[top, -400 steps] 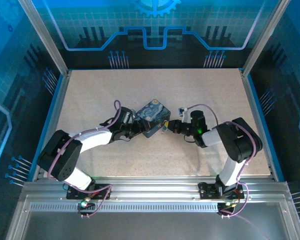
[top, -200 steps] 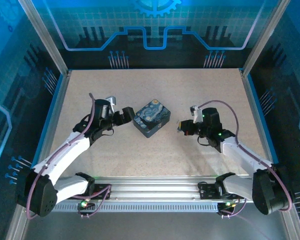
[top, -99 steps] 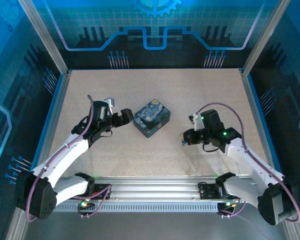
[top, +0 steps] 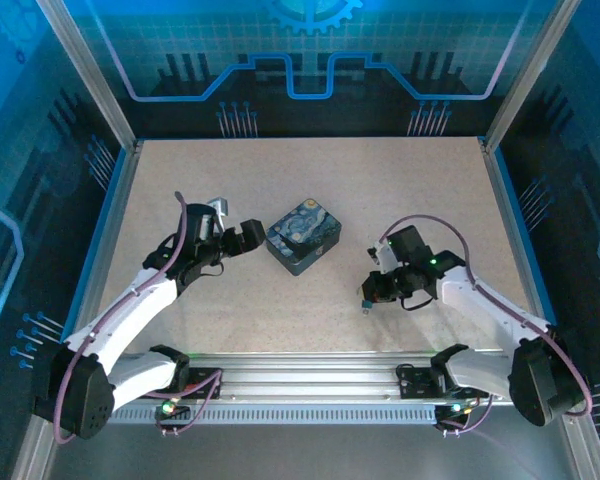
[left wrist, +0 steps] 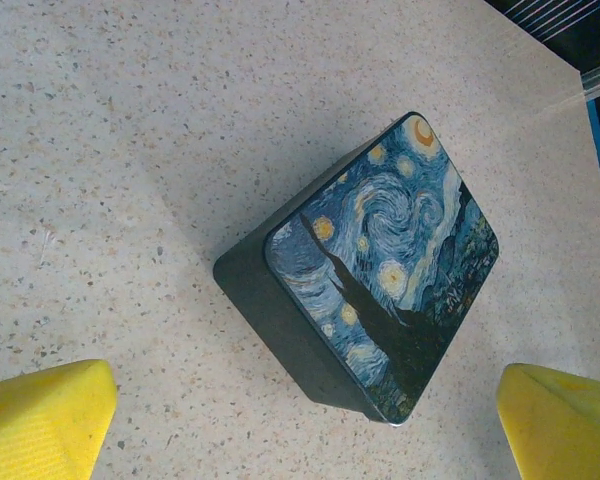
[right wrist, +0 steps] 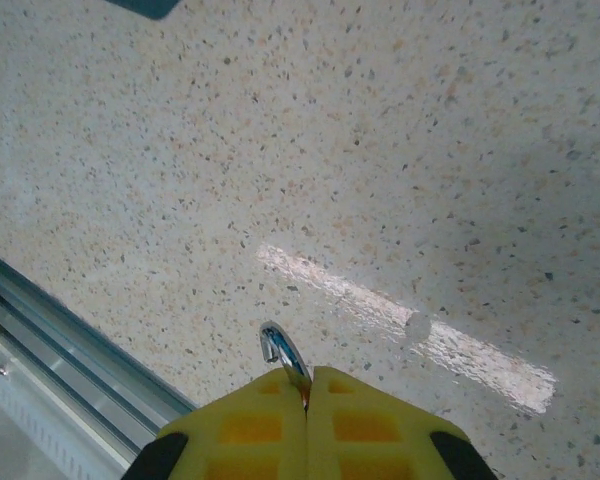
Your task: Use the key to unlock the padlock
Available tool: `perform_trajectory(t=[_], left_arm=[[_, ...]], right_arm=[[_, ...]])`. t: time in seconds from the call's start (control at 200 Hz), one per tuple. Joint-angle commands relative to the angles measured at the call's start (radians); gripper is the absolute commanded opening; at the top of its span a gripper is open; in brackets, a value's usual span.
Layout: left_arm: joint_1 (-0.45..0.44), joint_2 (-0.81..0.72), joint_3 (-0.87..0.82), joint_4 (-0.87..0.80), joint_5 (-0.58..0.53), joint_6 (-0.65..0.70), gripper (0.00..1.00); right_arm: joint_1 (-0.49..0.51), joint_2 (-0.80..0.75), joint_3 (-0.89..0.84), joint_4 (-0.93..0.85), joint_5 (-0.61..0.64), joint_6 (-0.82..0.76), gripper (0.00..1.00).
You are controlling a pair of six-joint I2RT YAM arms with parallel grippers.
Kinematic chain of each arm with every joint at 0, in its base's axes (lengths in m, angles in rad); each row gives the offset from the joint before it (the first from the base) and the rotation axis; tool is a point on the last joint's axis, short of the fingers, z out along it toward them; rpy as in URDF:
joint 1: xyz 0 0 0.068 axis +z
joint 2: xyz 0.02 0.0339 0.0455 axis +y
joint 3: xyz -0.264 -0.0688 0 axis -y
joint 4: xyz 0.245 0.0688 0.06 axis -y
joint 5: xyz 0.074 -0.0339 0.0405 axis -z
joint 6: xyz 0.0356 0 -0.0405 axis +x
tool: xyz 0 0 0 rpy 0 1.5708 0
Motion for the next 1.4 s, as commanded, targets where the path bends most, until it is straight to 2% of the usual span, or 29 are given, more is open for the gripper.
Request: perform_trajectory(t=[0.0, 0.78, 1.07, 1.396], left_arm=[[0.013, -0.021, -0.016, 0.006, 0.026, 0.003, 0.99], [0.015, 0.003, -0.022, 0.006, 0.025, -0.007, 0.99], [0.015, 0.013, -0.018, 0.004, 0.024, -0.009, 0.99], [0.016, 0.008, -0.014, -0.004, 0.024, -0.010, 0.99]], right_arm=[[0.017, 0.034, -0.007, 0.028, -0.045, -0.014, 0.04], [0.028, 0.332, -0.022, 0.244, -0.130, -0.009, 0.05], [0.028, 0.404, -0.035, 0.301, -0.127, 0.009, 0.10], [0.029, 0.408, -0.035, 0.305, -0.113, 0.011, 0.17]])
